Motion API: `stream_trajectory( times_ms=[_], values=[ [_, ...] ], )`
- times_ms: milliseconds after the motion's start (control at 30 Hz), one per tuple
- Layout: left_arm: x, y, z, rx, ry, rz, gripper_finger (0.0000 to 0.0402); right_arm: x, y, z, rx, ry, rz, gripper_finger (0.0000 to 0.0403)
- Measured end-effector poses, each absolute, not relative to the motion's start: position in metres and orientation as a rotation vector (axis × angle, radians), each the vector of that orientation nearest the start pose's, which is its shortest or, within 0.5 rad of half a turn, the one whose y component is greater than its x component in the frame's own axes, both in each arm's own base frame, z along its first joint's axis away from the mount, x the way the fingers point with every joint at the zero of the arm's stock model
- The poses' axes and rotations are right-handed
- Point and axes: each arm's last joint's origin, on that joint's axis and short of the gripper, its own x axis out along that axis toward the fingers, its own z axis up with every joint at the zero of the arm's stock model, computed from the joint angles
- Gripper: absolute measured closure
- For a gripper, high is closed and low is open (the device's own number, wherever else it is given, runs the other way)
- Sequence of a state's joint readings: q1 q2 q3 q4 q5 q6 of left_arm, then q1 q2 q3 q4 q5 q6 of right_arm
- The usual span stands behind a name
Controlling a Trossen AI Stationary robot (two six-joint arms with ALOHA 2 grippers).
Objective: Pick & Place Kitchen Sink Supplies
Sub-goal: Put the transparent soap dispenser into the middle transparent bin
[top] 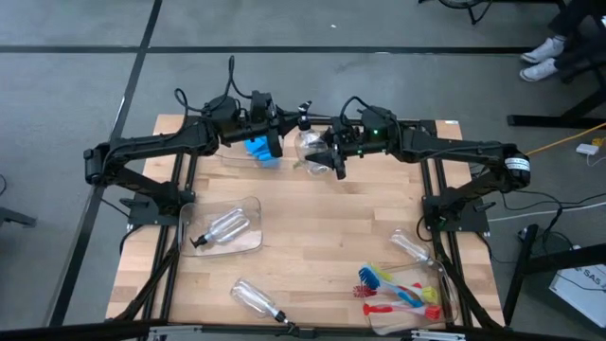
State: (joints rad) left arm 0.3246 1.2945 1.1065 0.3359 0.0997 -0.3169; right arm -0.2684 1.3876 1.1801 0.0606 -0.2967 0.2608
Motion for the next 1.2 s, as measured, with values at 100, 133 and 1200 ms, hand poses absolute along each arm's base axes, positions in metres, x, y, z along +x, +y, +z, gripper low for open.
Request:
stream_trajectory(
  times_ms=[100, 133, 1200],
  values=[
    [0.282, 0.088, 0.385, -0.287, -0.178, 0.191, 0.0401, 0.309, -0.077, 0.357, 0.316, 0.152, 0.003, 0.0187],
    [0.282, 0.087, 0.385, -0.289, -0.177, 0.190, 0.0400, 0.309, -0.077, 0.356, 0.316, 0.154, -0.010, 0.0187],
    [0.264, 0.067, 0.392, -0.267, -0.115, 0.309, 0.0400, 0.308, -0.082, 0.356, 0.328, 0.144, -0.099, 0.0187]
  ],
)
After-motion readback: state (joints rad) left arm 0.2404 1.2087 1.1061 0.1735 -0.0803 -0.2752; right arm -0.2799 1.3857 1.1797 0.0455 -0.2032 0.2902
